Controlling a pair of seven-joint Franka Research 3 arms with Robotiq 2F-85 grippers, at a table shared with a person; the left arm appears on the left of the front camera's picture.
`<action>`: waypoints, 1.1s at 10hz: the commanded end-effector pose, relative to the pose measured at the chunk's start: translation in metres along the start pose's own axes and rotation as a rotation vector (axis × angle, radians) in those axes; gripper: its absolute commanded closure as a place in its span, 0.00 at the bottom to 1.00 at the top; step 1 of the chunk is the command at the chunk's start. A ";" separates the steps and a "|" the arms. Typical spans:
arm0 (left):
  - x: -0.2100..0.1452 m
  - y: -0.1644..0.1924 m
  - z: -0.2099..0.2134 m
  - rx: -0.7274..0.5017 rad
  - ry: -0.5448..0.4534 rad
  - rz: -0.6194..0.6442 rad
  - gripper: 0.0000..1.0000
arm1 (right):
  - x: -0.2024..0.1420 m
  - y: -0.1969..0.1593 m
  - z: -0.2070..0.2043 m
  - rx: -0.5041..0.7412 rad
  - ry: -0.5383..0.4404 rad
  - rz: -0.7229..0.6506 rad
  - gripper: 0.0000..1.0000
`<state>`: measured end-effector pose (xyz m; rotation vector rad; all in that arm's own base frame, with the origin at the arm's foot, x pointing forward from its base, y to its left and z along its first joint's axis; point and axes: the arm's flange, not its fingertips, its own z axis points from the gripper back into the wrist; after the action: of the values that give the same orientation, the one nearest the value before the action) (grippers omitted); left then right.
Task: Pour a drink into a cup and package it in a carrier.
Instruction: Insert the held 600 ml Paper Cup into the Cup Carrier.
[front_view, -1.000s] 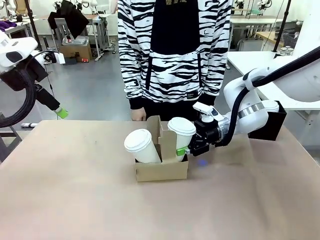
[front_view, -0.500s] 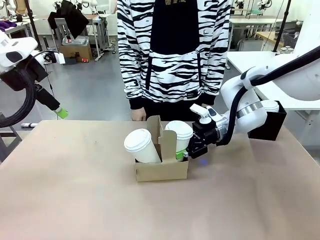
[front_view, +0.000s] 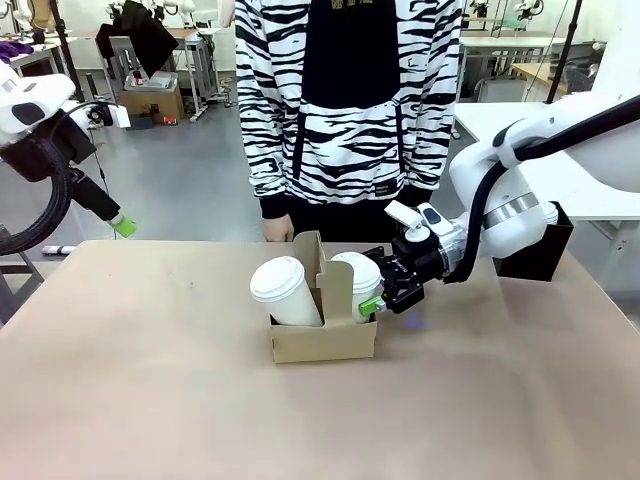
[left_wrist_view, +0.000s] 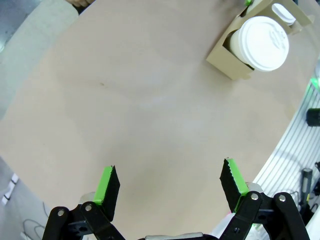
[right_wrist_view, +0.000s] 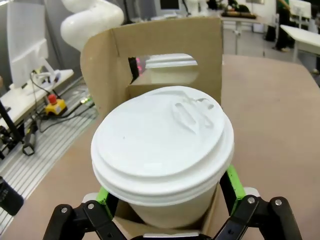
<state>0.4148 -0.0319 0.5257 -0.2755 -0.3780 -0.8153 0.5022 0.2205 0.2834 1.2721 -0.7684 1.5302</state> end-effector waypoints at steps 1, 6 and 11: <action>0.002 0.000 0.003 0.013 0.011 0.010 0.00 | 0.009 0.016 0.019 -0.058 0.078 -0.037 0.00; 0.002 0.000 0.003 0.013 0.011 0.010 0.00 | 0.032 0.075 0.115 -0.447 0.209 -0.272 0.00; 0.002 0.000 0.003 0.013 0.011 0.010 0.00 | 0.055 0.164 0.162 -0.932 0.291 -0.598 0.00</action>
<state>0.4153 -0.0320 0.5272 -0.2732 -0.3803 -0.8156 0.4226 0.0229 0.3819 0.4926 -0.7215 0.7323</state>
